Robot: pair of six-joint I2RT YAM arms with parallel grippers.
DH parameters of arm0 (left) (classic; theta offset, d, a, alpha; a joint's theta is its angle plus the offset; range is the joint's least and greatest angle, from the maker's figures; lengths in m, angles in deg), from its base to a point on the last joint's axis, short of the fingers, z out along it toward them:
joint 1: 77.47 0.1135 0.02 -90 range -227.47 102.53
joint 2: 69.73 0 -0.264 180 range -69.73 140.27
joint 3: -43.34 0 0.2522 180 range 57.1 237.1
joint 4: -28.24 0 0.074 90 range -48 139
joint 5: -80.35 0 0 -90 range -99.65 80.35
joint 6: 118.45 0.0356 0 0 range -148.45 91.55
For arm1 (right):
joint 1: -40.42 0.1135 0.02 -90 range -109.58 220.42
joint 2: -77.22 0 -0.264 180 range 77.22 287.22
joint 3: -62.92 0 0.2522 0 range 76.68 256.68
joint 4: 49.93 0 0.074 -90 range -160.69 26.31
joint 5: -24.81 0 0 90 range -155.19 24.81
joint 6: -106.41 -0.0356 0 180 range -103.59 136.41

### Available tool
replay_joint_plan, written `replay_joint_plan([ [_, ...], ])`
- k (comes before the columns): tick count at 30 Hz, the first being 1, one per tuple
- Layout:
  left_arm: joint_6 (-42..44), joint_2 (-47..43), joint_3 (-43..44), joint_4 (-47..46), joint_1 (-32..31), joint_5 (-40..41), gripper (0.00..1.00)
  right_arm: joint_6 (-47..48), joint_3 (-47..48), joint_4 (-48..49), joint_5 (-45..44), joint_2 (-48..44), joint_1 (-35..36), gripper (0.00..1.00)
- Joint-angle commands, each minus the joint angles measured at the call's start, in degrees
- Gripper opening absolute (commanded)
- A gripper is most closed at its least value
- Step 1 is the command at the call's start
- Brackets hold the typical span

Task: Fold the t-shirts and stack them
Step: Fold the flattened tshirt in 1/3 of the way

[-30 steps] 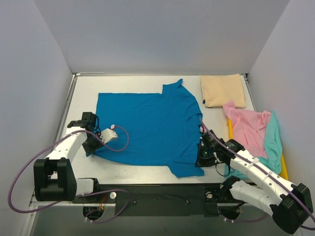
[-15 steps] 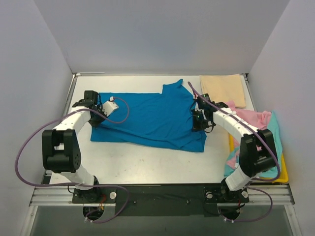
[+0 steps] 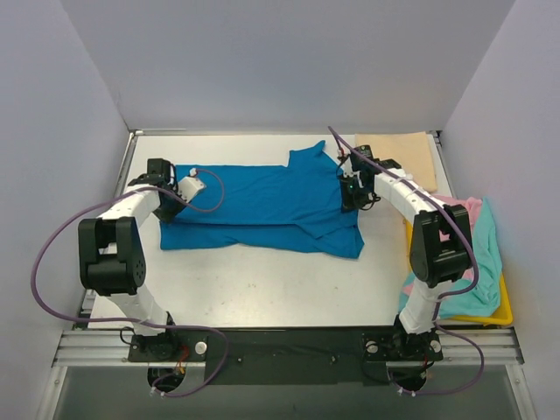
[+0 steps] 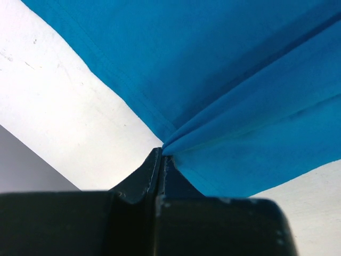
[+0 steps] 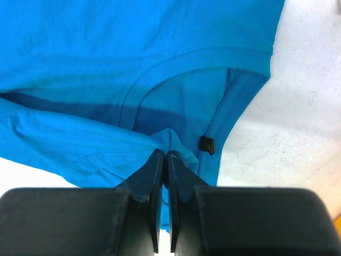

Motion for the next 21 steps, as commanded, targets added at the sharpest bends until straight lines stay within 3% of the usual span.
replay_joint_plan([
  [1,-0.5,-0.1,0.6,-3.6,0.4,0.6,0.0,3.6,3.4,-4.4,-1.2,2.0,-0.5,0.0],
  [12,-1.9,3.8,5.6,-2.0,0.4,-0.9,0.0,2.1,5.5,-5.0,-0.2,4.5,-0.7,0.0],
  [14,-2.5,4.5,6.2,-1.6,0.4,-0.9,0.11,1.9,5.6,-5.0,-0.5,5.1,-0.7,0.0],
  [15,-2.8,4.5,6.4,-1.8,0.4,-0.8,0.24,1.7,5.9,-5.0,-0.7,5.3,-0.7,0.02],
  [16,-3.5,4.4,6.9,-2.2,0.4,-0.5,0.3,1.2,6.1,-5.0,-1.3,5.7,-0.7,0.13],
  [17,-4.5,4.4,7.2,-3.0,0.4,0.0,0.41,0.8,6.8,-5.1,-1.6,5.9,-0.8,0.18],
  [18,-6.1,4.3,7.8,-4.3,0.5,1.3,0.45,-0.3,7.1,-5.2,-3.0,6.4,-0.9,0.31],
  [21,-10.2,5.1,11.2,-5.8,1.1,5.2,0.55,-3.0,9.6,-6.4,-7.7,6.4,-1.2,0.44],
])
